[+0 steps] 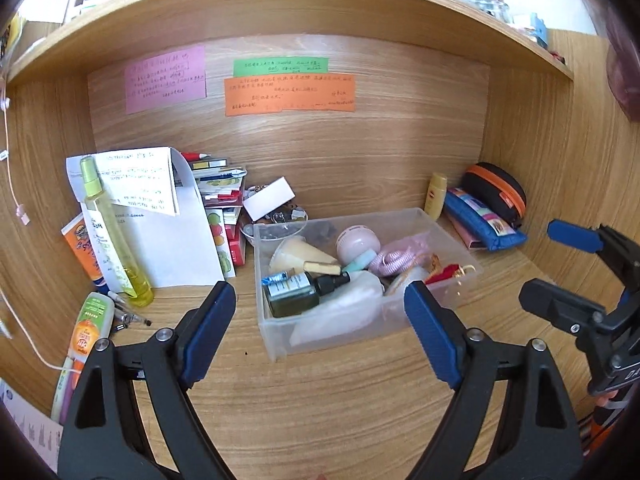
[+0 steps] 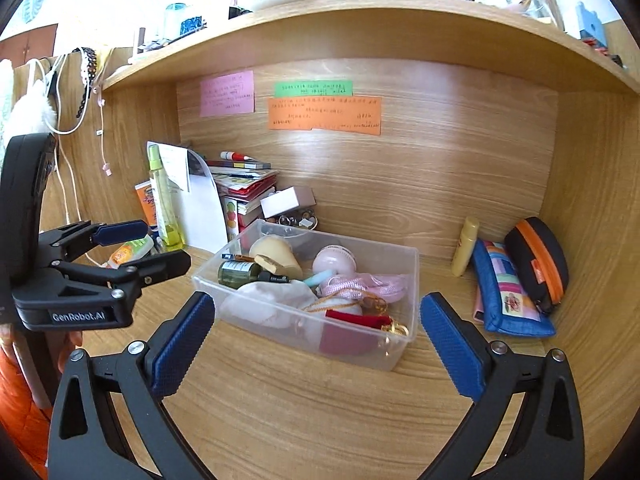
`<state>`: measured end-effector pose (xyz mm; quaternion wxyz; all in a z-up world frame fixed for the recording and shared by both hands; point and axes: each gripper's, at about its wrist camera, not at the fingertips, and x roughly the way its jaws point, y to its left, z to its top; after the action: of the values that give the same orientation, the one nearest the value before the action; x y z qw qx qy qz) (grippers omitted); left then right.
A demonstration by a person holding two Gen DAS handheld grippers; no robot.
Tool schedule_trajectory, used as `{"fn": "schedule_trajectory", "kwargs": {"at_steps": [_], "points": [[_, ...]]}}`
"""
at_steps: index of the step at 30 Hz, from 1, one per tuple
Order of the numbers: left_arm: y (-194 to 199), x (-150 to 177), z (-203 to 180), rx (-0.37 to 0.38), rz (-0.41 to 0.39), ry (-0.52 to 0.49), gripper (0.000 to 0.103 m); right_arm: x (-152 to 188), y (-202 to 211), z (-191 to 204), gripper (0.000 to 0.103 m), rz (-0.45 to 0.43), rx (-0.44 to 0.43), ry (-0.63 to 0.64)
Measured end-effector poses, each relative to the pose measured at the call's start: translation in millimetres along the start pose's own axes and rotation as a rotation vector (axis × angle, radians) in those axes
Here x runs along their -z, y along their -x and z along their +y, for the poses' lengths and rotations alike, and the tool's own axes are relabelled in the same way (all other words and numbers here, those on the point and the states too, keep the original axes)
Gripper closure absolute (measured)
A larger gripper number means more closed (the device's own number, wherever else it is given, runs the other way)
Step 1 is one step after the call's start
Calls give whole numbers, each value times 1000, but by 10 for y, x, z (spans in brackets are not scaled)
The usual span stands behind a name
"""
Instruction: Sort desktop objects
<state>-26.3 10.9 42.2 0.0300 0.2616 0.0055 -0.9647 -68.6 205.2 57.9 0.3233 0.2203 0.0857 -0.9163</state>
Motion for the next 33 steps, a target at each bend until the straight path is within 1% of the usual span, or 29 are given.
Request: {"fn": "schedule_trajectory", "kwargs": {"at_steps": [1, 2, 3, 7, 12, 15, 22, 26, 33], "points": [[15, 14, -24, -5, 0, -7, 10, 16, 25, 3, 0, -1, 1, 2], [39, 36, -61, -13, -6, -20, 2, 27, 45, 3, 0, -3, 1, 4], [64, 52, -85, -15, -15, -30, 1, 43, 68, 1, 0, -5, 2, 5], [143, 97, -152, -20, -32, -45, 1, 95, 138, 5, 0, -9, 4, 6], [157, 146, -172, -7, -20, -21, 1, 142, 194, -17, 0, -12, 3, 3], [161, 171, -183, -6, -22, -24, 1, 156, 215, -28, 0, -12, 5, 0], [181, 174, -181, -1, -30, -12, 1, 170, 187, -62, 0, -3, -1, -7], [176, 176, -198, -9, -35, -19, 1, 172, 167, -73, 0, 0, -4, -8], [158, 175, -229, -1, -37, -29, 1, 173, 154, -69, 0, 2, -4, -10]]}}
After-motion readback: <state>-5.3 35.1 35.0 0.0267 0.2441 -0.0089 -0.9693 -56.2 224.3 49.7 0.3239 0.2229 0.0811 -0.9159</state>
